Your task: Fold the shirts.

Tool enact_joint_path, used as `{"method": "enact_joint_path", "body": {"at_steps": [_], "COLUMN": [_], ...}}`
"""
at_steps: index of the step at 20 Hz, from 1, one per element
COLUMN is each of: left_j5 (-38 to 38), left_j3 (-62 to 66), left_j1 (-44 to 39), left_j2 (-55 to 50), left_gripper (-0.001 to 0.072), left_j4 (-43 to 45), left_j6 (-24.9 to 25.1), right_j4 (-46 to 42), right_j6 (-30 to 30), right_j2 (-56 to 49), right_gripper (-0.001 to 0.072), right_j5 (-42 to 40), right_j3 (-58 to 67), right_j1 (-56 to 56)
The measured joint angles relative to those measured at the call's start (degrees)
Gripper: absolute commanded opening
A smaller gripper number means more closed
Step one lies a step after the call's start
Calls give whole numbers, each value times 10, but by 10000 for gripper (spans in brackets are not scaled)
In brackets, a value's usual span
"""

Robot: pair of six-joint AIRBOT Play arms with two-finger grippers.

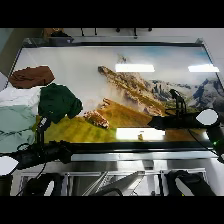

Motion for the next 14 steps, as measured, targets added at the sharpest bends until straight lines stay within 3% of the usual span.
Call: {"method": "enact_joint_path", "body": {"at_steps": [8, 9, 10, 11, 12, 14], "left_j5": [152, 168, 183, 197, 213, 236], "left_j3": [0, 1, 4, 10, 21, 54], "left_j1": [0, 0, 0, 0, 1, 13], "left_j2": [-20, -33, -50, -69, -93, -146], "left_gripper": [11, 188, 642, 685, 685, 685], "left_j4": [-60, -61, -58, -47, -31, 17], "left_j6": [2, 2, 3, 3, 2, 2], "right_j4": [0, 0, 0, 0, 0, 0], "right_j6": [0, 0, 0, 0, 0, 0], "right_j2": [-1, -1, -1, -1, -1, -1], "right_gripper": [20, 20, 26, 27, 74, 415], "right_j5": [-4, -7, -11, -15, -20, -28], "right_j3": [0, 0, 0, 0, 0, 0], "right_j1": [0, 0, 0, 0, 0, 0]}}
